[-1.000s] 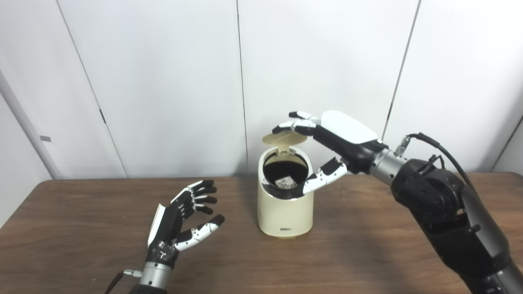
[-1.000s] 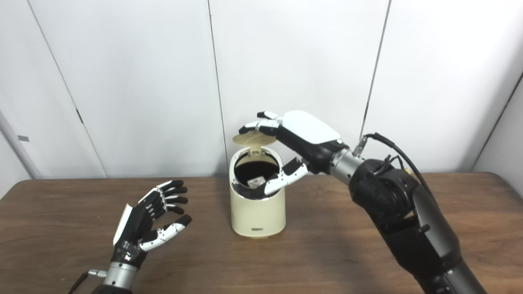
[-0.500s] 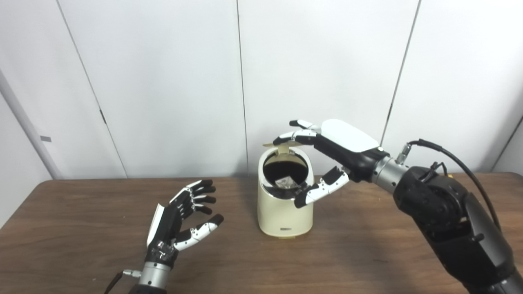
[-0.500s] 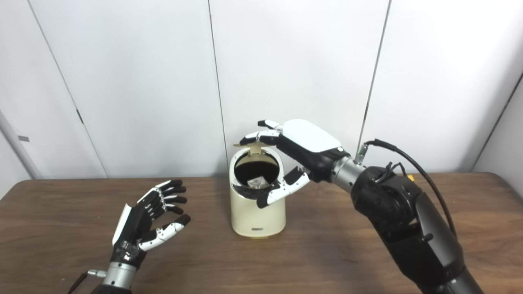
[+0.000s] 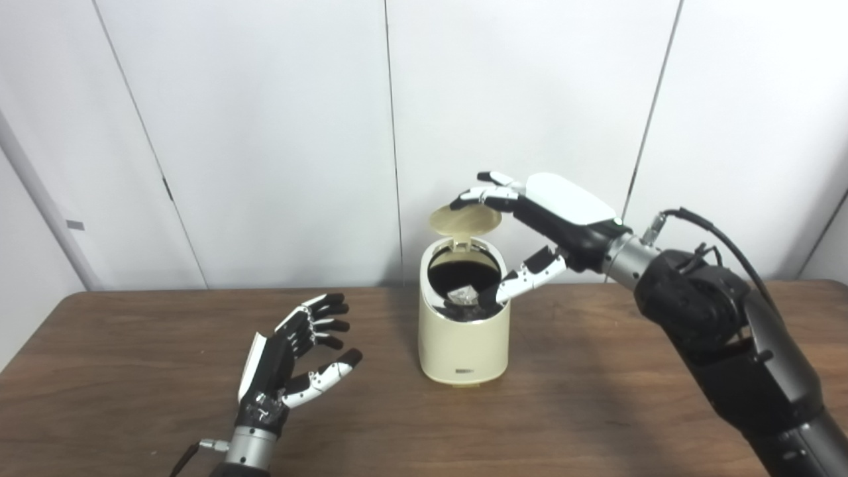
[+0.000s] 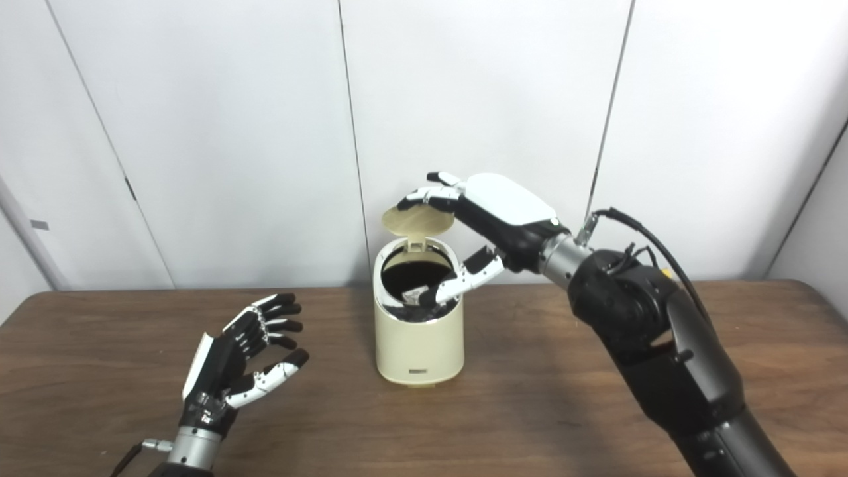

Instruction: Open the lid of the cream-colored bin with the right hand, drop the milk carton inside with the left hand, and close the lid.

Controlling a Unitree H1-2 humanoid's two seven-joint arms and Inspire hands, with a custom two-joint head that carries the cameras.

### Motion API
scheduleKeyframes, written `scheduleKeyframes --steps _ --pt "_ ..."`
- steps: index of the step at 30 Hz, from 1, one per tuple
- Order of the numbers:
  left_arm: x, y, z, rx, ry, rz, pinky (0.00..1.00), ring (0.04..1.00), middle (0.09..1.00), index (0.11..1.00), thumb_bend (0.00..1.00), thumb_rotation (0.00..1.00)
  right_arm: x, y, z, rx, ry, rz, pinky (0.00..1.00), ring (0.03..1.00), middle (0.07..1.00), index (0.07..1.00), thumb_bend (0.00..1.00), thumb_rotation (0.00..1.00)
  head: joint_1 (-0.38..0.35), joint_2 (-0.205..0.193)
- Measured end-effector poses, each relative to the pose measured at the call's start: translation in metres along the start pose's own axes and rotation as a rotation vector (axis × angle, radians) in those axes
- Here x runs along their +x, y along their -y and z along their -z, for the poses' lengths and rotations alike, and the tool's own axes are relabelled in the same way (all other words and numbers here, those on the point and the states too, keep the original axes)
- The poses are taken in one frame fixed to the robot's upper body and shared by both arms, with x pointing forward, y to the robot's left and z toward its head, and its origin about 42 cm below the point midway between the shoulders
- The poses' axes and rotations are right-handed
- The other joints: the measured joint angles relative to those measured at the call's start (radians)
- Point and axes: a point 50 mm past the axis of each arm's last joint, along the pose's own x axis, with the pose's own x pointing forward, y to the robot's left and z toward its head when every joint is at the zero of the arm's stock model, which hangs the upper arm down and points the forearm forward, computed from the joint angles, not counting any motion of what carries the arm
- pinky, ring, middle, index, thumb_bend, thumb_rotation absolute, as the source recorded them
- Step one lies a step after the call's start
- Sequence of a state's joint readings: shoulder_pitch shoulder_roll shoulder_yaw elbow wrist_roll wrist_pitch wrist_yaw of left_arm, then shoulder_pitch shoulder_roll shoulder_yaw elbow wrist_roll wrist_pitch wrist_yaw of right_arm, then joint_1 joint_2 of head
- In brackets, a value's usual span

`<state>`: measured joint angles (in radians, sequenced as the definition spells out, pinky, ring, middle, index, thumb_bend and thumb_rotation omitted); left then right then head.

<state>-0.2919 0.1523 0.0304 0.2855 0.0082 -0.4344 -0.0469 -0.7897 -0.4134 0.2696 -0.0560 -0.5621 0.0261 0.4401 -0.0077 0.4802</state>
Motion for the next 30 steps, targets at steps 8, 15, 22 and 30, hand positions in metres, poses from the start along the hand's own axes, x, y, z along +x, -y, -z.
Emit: scheduleKeyframes --steps 8,15,22,30 --pt "0.0 0.001 0.001 -0.005 -0.005 -0.001 0.58 0.672 0.75 0.792 0.64 0.17 0.013 0.008 0.001 0.008 -0.015 0.021 0.92 0.986 0.868 0.843 0.75 0.45 0.0 0.002" --pt "0.0 0.001 0.001 -0.003 -0.005 -0.006 0.58 0.673 0.751 0.79 0.64 0.17 0.017 0.008 0.005 0.015 -0.057 0.016 0.91 0.985 0.879 0.837 0.76 0.45 0.0 0.008" --pt "0.0 0.001 0.001 -0.003 -0.005 -0.006 0.58 0.677 0.756 0.795 0.64 0.17 0.018 0.01 0.004 0.013 -0.052 0.02 0.83 0.953 0.863 0.828 0.75 0.42 0.0 0.009" --pt "0.001 0.001 0.003 -0.005 -0.009 -0.006 0.57 0.672 0.753 0.792 0.66 0.2 0.018 0.011 0.003 0.016 -0.046 0.024 0.78 0.936 0.853 0.822 0.75 0.41 0.002 0.009"
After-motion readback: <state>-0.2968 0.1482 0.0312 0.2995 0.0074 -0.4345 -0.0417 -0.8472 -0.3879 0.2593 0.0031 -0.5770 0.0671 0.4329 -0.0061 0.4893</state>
